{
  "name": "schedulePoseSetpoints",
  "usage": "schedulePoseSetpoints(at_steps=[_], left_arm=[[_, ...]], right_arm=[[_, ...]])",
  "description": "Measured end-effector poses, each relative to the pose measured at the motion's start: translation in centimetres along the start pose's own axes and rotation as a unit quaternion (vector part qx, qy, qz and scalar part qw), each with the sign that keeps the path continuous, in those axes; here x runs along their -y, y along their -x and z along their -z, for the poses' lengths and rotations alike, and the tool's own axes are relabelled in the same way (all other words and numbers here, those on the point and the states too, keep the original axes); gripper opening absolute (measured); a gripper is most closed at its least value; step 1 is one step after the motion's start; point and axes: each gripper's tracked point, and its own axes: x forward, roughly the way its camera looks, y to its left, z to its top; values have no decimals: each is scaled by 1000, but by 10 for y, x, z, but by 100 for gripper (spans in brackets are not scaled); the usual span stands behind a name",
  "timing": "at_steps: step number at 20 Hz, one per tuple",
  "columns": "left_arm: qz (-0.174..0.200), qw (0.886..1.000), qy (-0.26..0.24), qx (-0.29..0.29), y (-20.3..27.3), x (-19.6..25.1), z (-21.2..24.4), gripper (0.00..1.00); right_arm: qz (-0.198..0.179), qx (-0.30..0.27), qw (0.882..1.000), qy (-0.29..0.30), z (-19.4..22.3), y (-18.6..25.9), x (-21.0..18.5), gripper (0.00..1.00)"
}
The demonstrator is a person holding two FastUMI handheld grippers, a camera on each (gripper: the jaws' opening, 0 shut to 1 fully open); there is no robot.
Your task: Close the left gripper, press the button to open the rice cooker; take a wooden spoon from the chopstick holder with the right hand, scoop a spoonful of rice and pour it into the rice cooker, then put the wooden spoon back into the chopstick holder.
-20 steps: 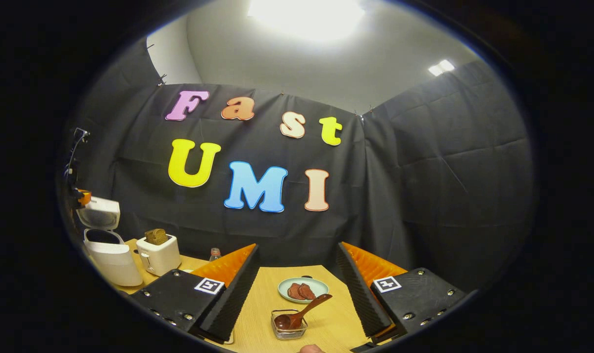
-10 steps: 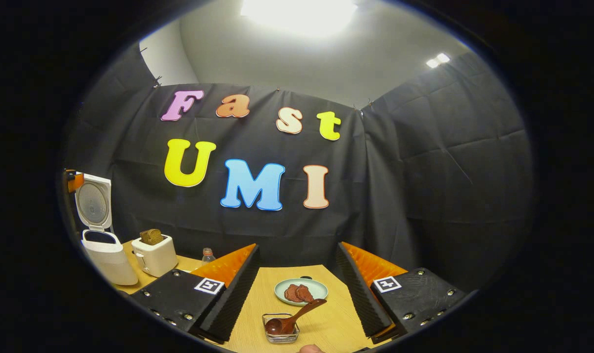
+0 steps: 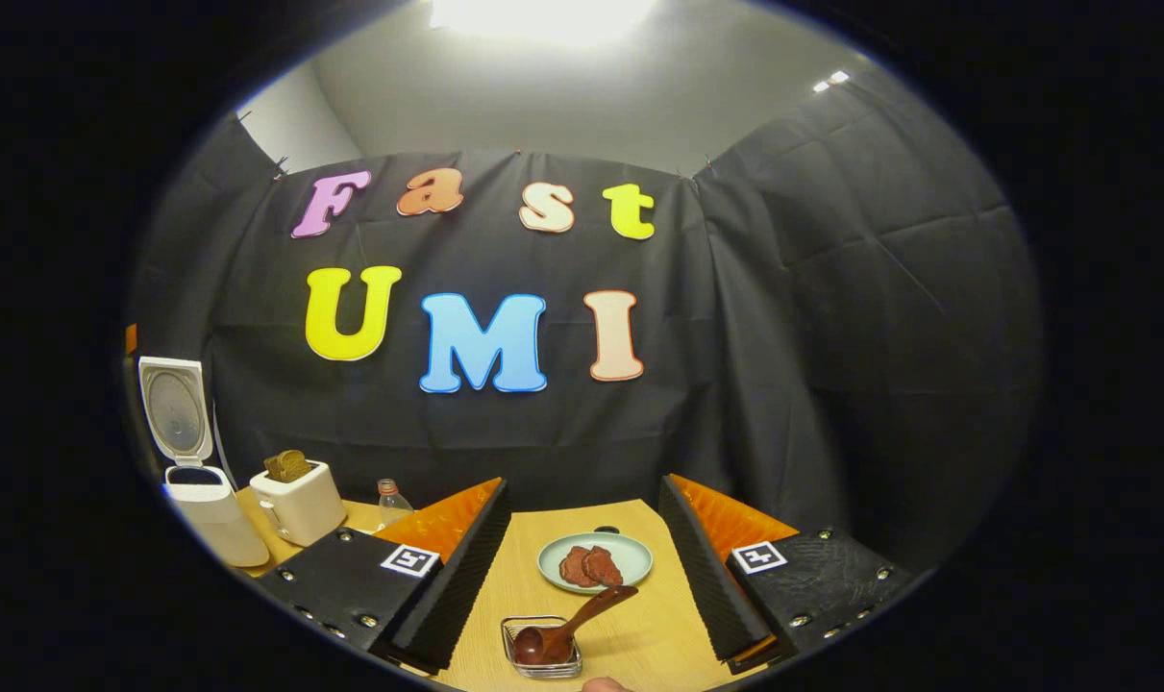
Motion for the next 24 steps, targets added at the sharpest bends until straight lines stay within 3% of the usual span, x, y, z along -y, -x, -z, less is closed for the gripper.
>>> schedulePoseSetpoints(at_steps=[17,20,24], left_arm=[[14,999,-6,-28,43,34,-8,97],[15,999,-13,-29,49,39,-11,97],[12,999,-12,-29,54,41,-16,97]], right_arm=[[-21,-160,985,-63,139,-47,14,96],[-43,-192,975,-104,160,-47,5,97],[-67,-224,960,-153,179,-46,-5,84]])
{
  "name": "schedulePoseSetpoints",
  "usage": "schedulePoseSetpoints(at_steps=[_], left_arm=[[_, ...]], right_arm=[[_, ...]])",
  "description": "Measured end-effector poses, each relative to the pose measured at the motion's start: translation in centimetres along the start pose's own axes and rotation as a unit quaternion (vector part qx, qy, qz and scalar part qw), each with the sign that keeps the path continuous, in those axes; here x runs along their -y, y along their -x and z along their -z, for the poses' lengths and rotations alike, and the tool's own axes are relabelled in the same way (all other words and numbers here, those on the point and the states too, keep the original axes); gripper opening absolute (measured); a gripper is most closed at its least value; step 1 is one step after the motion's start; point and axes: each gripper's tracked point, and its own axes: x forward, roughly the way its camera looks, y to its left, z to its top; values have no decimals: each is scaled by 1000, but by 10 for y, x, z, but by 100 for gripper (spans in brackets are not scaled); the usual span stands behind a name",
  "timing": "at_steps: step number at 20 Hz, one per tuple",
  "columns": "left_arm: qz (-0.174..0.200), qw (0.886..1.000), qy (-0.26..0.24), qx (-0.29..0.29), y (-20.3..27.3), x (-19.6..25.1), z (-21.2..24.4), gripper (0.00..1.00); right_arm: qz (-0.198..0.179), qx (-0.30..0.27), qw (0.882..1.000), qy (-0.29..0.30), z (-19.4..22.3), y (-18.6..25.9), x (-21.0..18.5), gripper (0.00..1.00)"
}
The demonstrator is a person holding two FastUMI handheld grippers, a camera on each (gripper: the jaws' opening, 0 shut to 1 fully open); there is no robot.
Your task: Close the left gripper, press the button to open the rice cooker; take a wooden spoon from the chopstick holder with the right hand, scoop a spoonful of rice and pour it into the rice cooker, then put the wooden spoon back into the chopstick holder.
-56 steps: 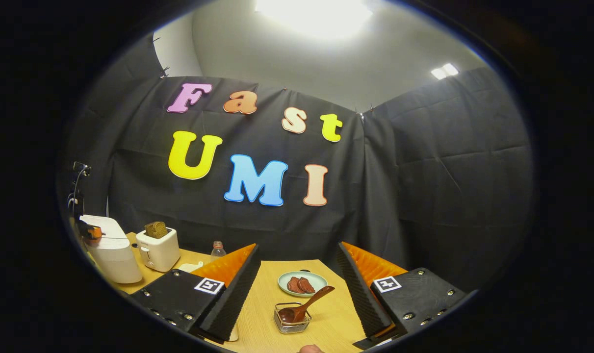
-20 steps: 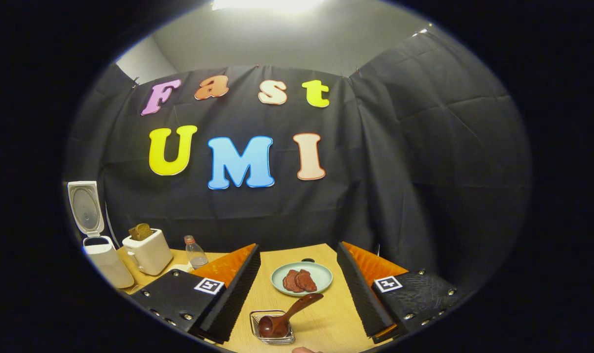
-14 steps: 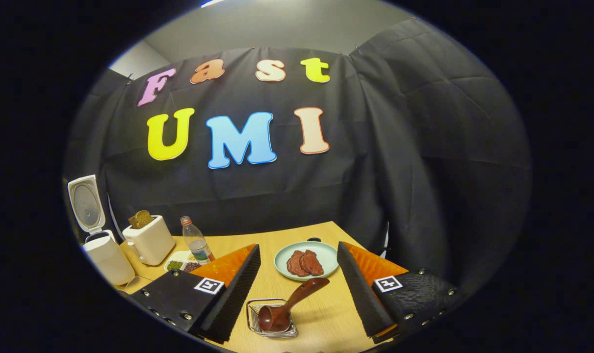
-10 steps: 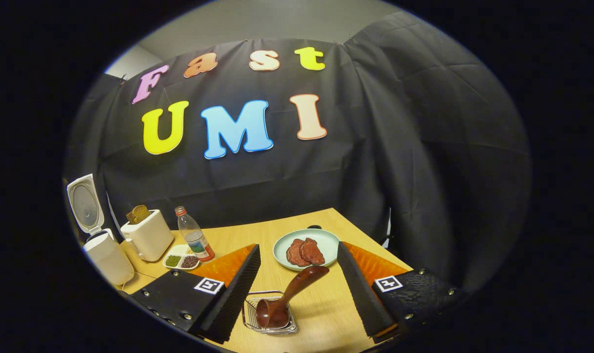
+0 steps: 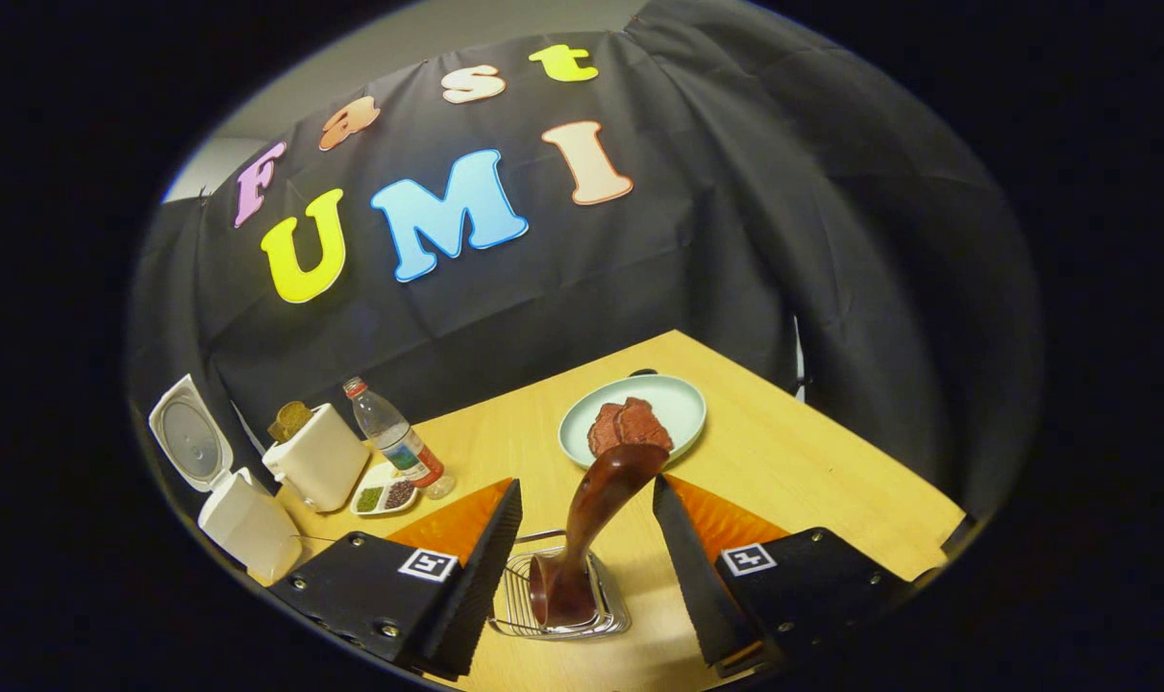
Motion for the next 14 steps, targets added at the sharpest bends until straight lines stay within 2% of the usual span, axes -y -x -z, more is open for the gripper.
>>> schedulePoseSetpoints(at_steps=[3,5,6,7,8,9,10,11,14], left_arm=[[-4,1000,3,4,4,-2,-4,97],[-6,1000,0,6,4,-3,-4,97],[-7,1000,-1,5,4,-4,-5,97],[-7,1000,0,5,4,-4,-4,97],[-7,1000,1,4,3,-4,-3,97],[-7,1000,2,4,4,-5,-3,97],[-7,1000,3,4,3,-5,-3,97],[-4,1000,3,4,3,-4,-2,97],[-1,1000,0,8,-1,-8,-4,97]], right_arm=[[2,-23,1000,0,13,-6,3,84],[-2,-23,1000,-1,12,-10,4,41],[-10,-30,999,-5,14,-8,0,42],[-3,-29,1000,0,12,-3,4,42],[0,-21,1000,-11,10,-8,5,34],[-10,-31,999,-15,12,-9,-2,15],[-12,-34,999,-16,11,-8,-6,15],[-13,-32,999,-10,10,-9,-8,11],[-15,-18,999,23,-3,2,-20,10]])
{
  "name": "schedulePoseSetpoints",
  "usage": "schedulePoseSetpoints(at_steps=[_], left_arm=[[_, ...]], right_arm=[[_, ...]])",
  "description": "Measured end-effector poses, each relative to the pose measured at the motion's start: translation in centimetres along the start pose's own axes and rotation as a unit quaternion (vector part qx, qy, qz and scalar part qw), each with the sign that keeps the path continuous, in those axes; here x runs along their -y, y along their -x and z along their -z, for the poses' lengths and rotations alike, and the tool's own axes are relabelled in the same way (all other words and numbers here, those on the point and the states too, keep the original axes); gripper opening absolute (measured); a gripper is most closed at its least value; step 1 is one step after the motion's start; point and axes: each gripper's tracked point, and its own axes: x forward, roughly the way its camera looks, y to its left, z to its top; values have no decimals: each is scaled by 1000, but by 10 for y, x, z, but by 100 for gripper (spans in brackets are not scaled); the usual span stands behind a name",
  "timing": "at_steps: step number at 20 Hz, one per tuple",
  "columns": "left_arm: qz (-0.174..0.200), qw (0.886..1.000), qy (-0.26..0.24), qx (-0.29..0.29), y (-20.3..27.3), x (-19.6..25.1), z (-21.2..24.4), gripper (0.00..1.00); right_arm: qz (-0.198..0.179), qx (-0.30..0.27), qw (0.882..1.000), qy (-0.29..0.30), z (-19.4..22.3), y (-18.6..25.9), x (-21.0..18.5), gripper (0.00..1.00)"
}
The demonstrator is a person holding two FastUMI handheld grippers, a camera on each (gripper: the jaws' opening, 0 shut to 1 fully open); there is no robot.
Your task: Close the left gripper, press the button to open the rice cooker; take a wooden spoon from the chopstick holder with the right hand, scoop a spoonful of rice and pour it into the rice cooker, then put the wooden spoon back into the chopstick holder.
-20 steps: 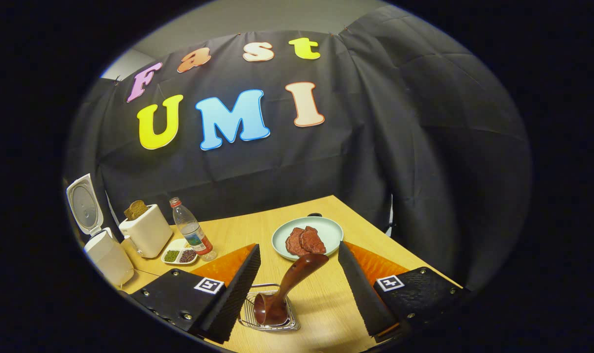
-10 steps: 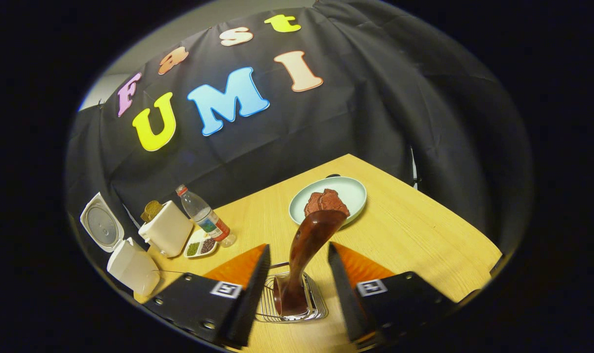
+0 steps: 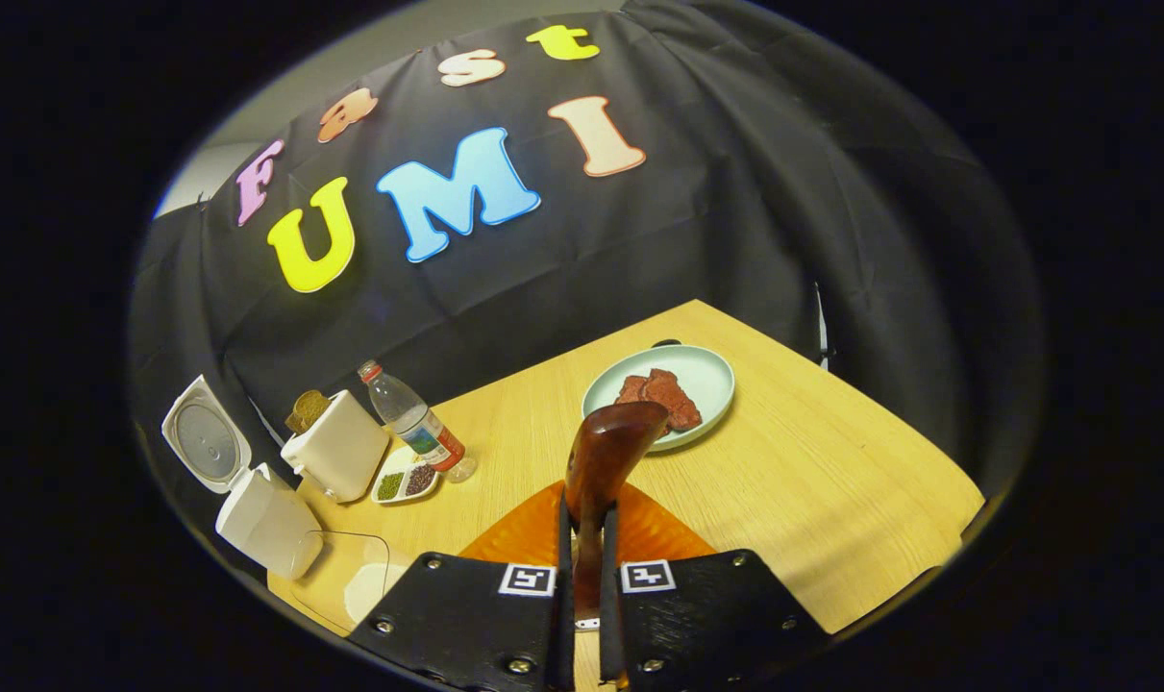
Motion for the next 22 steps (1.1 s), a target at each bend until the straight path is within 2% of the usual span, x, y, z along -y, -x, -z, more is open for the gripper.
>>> schedulePoseSetpoints(at_steps=[5,6,11,15,16,22], left_arm=[[12,1000,17,5,-7,-4,4,97],[14,1000,20,6,-8,-6,5,91],[18,999,36,0,-13,-22,17,91],[19,999,40,-5,-18,-40,29,91],[18,999,39,-6,-18,-44,32,97],[15,999,39,-7,-21,-76,40,96]], right_arm=[[4,33,999,29,-36,26,-17,11],[5,43,999,33,-45,31,-23,10],[-12,73,997,35,-66,58,-58,10],[-34,77,996,40,-66,66,-96,11],[-38,76,996,40,-63,66,-107,10],[-68,65,994,50,-37,62,-166,10]])
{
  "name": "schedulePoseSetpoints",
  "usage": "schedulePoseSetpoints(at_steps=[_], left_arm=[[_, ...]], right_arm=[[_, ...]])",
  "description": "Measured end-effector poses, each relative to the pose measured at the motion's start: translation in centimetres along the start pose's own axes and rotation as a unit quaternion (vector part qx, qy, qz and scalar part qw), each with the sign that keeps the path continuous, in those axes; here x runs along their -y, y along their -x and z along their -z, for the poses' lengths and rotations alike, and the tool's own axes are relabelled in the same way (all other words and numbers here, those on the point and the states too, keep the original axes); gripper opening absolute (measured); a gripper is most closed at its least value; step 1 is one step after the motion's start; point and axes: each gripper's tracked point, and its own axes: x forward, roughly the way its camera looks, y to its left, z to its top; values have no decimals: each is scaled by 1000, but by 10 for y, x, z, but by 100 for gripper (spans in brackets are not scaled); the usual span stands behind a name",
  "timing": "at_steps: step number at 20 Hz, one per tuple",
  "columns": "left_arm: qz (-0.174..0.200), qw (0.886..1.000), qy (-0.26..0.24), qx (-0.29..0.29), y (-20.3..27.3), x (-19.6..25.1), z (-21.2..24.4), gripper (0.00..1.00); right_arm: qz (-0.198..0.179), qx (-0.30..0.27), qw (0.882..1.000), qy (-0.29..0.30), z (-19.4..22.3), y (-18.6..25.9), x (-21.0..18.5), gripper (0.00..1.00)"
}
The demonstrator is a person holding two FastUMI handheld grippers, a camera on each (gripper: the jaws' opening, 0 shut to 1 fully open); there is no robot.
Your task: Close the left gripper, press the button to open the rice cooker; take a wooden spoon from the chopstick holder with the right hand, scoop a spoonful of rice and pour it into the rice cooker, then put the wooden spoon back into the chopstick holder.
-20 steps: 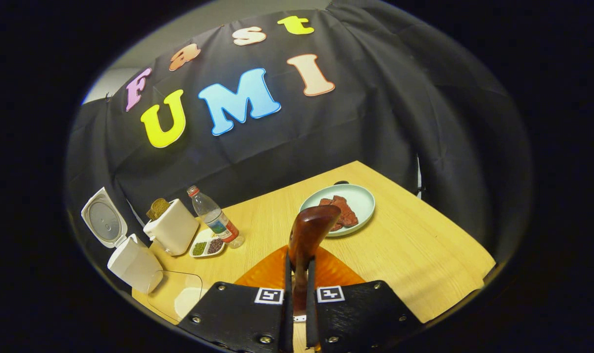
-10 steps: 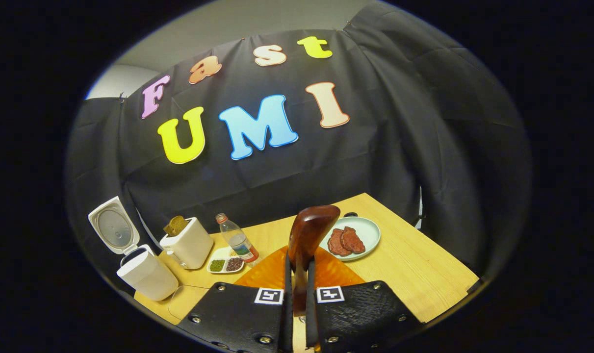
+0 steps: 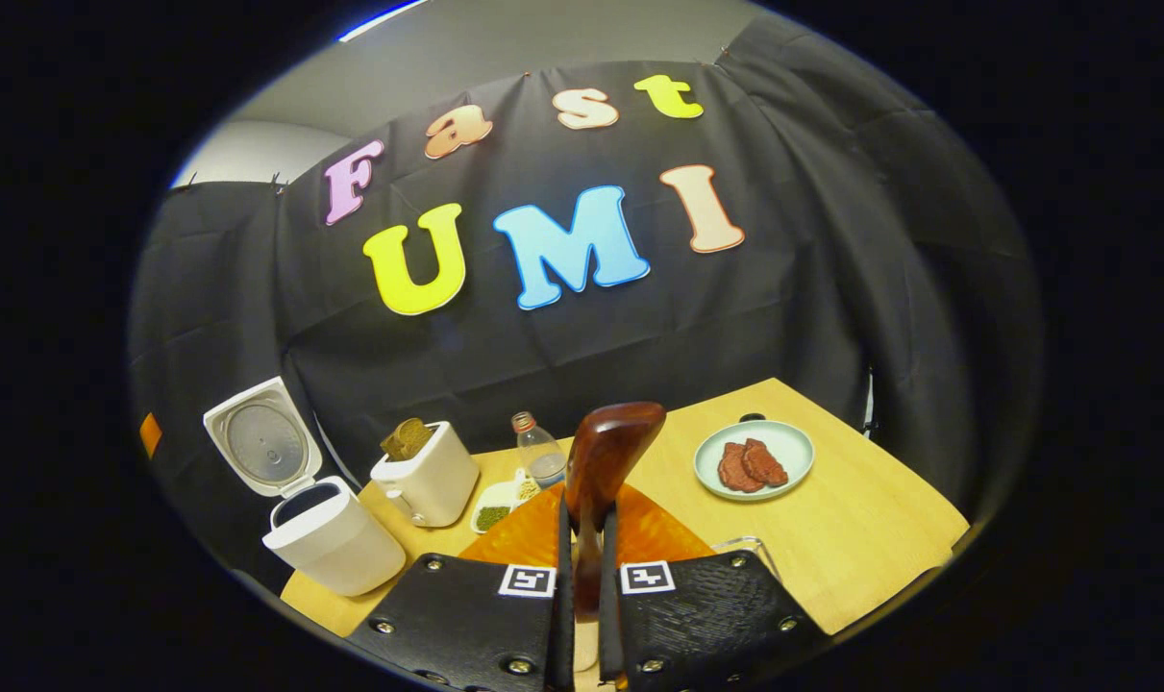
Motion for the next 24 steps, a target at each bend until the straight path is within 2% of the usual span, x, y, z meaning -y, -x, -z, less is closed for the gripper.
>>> schedulePoseSetpoints(at_steps=[7,18,21,24], left_arm=[[-5,1000,-6,-5,-7,-45,11,96],[-26,999,-12,-22,-10,-90,28,96],[-28,999,-12,-26,-9,-92,32,97],[-29,999,-8,-28,-7,-91,32,97]], right_arm=[[-6,-19,1000,21,42,-18,-43,11],[29,-44,994,100,116,-50,-60,11],[25,-41,993,111,123,-53,-66,10],[5,-49,994,99,133,-52,-79,10]])
